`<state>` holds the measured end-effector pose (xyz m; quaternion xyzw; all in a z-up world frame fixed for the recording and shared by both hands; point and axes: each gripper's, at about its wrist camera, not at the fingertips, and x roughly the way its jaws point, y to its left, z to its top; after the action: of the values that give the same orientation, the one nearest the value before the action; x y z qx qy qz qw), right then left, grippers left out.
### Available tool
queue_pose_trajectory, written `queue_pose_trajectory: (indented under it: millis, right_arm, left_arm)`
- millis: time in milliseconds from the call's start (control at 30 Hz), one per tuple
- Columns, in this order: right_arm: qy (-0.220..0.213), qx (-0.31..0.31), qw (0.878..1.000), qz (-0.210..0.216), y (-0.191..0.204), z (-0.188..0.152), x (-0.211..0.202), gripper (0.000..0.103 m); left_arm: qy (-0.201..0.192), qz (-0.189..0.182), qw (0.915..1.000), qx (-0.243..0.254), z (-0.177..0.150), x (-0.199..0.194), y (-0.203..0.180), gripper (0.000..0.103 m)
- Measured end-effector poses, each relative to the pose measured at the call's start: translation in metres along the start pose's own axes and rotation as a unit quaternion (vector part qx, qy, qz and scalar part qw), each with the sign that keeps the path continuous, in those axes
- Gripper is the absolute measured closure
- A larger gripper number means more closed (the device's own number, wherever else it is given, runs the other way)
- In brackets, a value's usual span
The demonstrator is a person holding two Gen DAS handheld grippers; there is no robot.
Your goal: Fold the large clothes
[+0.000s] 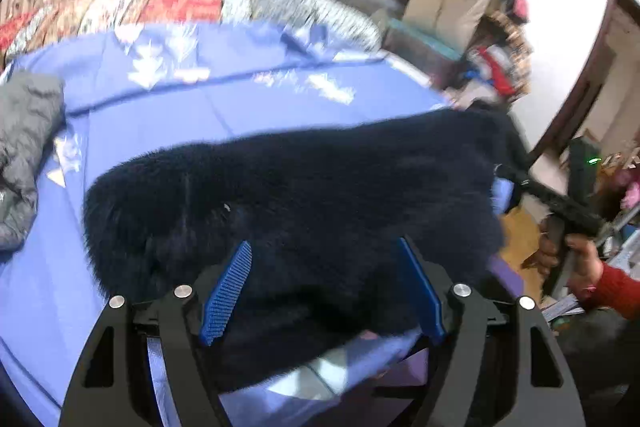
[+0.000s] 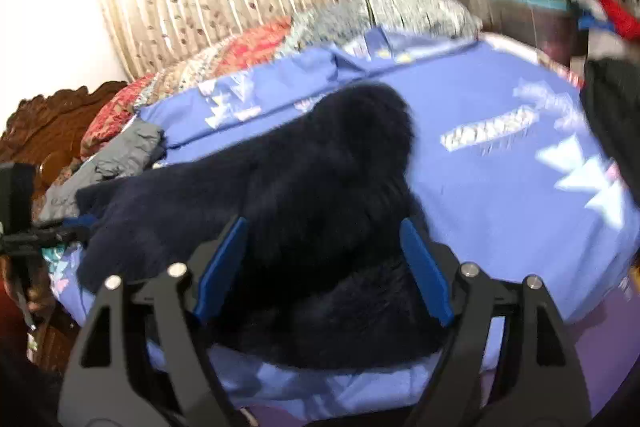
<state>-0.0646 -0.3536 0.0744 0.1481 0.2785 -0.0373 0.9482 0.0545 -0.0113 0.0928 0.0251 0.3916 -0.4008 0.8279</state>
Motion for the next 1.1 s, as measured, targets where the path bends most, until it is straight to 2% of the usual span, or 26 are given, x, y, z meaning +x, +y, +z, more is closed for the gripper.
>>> queue_pose_trajectory:
  millis: [100, 200, 300, 400, 467, 567, 600, 667, 733, 867, 1000, 1100]
  right_arm:
    - [-0.028, -0.031, 0.999, 0.013, 0.020, 0.017, -0.018, 0.027]
    - [-0.048, -0.081, 0.994, 0.049, 0.056, 0.038, -0.018, 0.028]
    - [-0.040, -0.109, 0.989, 0.090, 0.089, 0.044, 0.002, 0.028]
    - [-0.005, -0.142, 0.985, 0.094, 0.105, 0.028, 0.035, 0.028]
    - [0.040, -0.142, 0.987, 0.070, 0.098, 0.008, 0.067, 0.028]
    - [0.074, -0.131, 0.987, 0.059, 0.075, -0.024, 0.100, 0.027]
    - [0.073, -0.129, 0.987, 0.062, 0.070, -0.032, 0.104, 0.027]
    - [0.076, -0.098, 0.990, 0.073, 0.061, -0.045, 0.112, 0.027]
    - [0.071, -0.090, 0.991, 0.068, 0.059, -0.052, 0.116, 0.027]
    - [0.069, -0.093, 0.991, 0.067, 0.060, -0.053, 0.119, 0.027]
    - [0.067, -0.100, 0.991, 0.061, 0.066, -0.050, 0.111, 0.027]
    - [0.075, -0.101, 0.990, 0.068, 0.069, -0.043, 0.101, 0.027]
  left_arm:
    - [-0.054, -0.031, 0.9980, -0.007, 0.013, -0.035, -0.006, 0.012]
    - [-0.071, -0.058, 0.9957, -0.014, 0.031, -0.033, -0.013, 0.012]
    - [-0.065, -0.069, 0.9955, -0.007, 0.042, -0.008, -0.026, 0.012]
    - [-0.023, -0.071, 0.9972, 0.005, 0.035, 0.036, -0.043, 0.012]
    - [0.008, -0.058, 0.9983, 0.007, 0.025, 0.062, -0.045, 0.012]
    - [0.058, -0.037, 0.9976, 0.010, 0.005, 0.102, -0.043, 0.012]
    - [0.062, -0.030, 0.9973, 0.026, -0.001, 0.110, -0.044, 0.012]
    - [0.057, 0.008, 0.9950, 0.082, -0.017, 0.126, -0.054, 0.012]
    - [0.046, 0.025, 0.9941, 0.095, -0.028, 0.134, -0.058, 0.012]
    - [0.036, -0.010, 0.9978, 0.054, -0.029, 0.134, -0.042, 0.011]
    - [0.038, 0.004, 0.9968, 0.070, -0.022, 0.130, -0.052, 0.011]
    - [0.030, -0.016, 0.9979, 0.056, -0.009, 0.102, -0.055, 0.011]
